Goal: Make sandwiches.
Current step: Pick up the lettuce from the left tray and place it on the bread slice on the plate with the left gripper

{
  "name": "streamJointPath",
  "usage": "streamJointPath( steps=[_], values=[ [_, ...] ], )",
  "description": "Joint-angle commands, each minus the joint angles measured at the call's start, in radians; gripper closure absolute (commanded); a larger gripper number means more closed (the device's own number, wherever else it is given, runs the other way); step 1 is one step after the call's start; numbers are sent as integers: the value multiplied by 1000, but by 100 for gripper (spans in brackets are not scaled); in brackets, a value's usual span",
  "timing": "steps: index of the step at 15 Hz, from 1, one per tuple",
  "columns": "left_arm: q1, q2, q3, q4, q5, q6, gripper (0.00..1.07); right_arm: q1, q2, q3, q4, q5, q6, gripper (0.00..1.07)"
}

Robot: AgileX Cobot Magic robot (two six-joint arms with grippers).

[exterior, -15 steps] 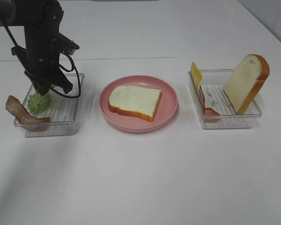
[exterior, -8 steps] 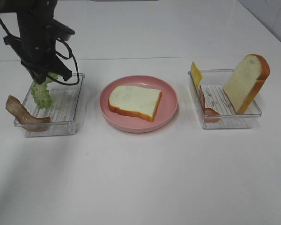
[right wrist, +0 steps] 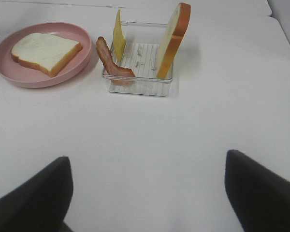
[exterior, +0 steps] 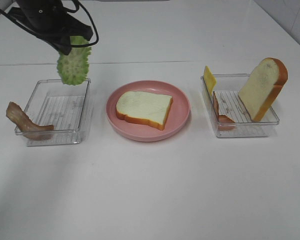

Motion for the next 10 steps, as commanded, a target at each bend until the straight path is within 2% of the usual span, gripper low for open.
streamJointPath(
  steps=[1, 5, 6, 8, 10],
  values=[
    [-6, -10, 8, -285, -95, 80, 107, -7, -12, 2, -3, -12, -1, 27],
    [-30, 11, 11, -699, -177, 267, 107, -7, -12, 2, -2, -12, -1, 27],
    [-47, 27, 11, -756, -184, 292, 107, -7, -12, 2, -1, -12, -1, 27],
    [-81, 65, 11, -805, -186, 314, 107, -7, -12, 2, -1, -12, -1, 27],
    [-125, 122, 11, -818, -219, 314, 107, -7, -12, 2, -1, -12, -1, 27]
  ],
)
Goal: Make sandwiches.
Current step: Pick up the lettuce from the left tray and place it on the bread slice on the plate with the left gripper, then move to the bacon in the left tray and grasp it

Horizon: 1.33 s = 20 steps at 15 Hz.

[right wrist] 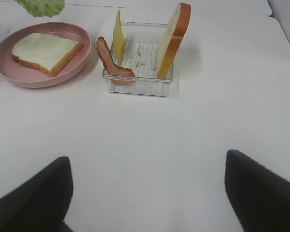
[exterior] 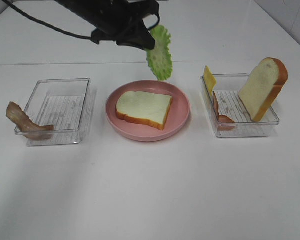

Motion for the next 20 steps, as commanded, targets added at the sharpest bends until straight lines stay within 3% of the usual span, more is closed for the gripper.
streamJointPath(
  steps=[1, 5, 11, 12, 14, 16, 17, 20],
  values=[
    [-48, 65, 7, -27, -67, 7, 107, -7, -12, 2, -1, -12, -1, 27],
    [-50, 140, 7, 24, -108, 2, 107, -7, -12, 2, 1, -12, -1, 27],
    [-26, 133, 7, 201, -71, -139, 103, -7, -12, 2, 2, -12, -1, 27],
    [-26, 133, 7, 244, -66, -166, 87, -7, -12, 2, 2, -12, -1, 27],
    [-26, 133, 7, 264, -54, -167, 48, -7, -12, 2, 2, -12, -1, 27],
    [-26, 130, 7, 275, -46, -167, 24, -7, -12, 2, 2, -12, -1, 27],
    [-25, 122, 7, 295, -32, -170, 19, -7, -12, 2, 2, -12, -1, 27],
    [10, 79, 6, 345, 39, -193, 20, -7, -12, 2, 2, -12, -1, 27]
  ],
)
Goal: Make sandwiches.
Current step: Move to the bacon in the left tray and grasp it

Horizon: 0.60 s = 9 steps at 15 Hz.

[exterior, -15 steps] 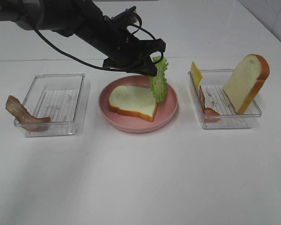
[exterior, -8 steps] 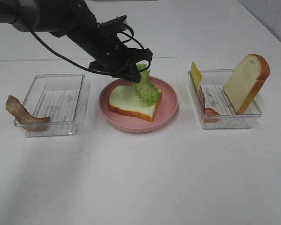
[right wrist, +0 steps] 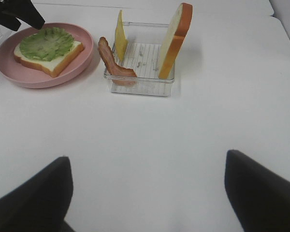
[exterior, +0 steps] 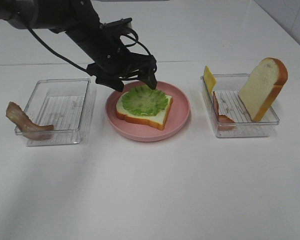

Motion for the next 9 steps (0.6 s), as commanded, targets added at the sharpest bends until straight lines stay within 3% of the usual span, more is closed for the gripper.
streamJointPath(
  steps=[1, 4, 6, 7, 9],
  values=[
    [47, -53, 0, 39, 89, -10, 20, -7, -12, 2, -3, -12, -1, 27],
    [117, -113, 0, 77, 209, -66, 21, -7, -12, 2, -3, -12, -1, 27],
    [185, -176, 0, 138, 340, -111, 28, -7, -12, 2, -3, -12, -1, 27],
    [223, -198, 0, 199, 471, -145, 38, -7, -12, 2, -3, -12, -1, 27],
    [234, -200, 0, 221, 513, -145, 43, -7, -12, 2, -3, -12, -1, 27]
  ],
)
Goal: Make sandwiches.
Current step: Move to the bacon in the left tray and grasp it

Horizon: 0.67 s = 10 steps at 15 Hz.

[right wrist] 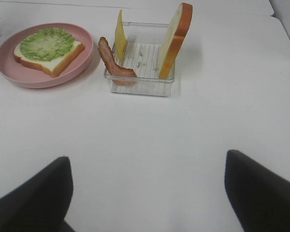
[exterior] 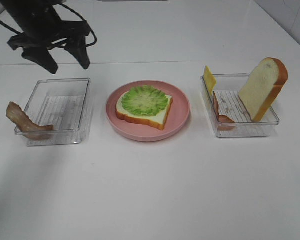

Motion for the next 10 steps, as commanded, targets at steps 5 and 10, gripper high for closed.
streamJointPath(
  steps=[5, 10],
  values=[
    [38, -101, 48, 211, 151, -80, 44, -7, -12, 2, -3, -12, -1, 27],
    [38, -246, 262, 380, 150, -257, 44, -7, -12, 2, -3, -12, -1, 27]
  ],
)
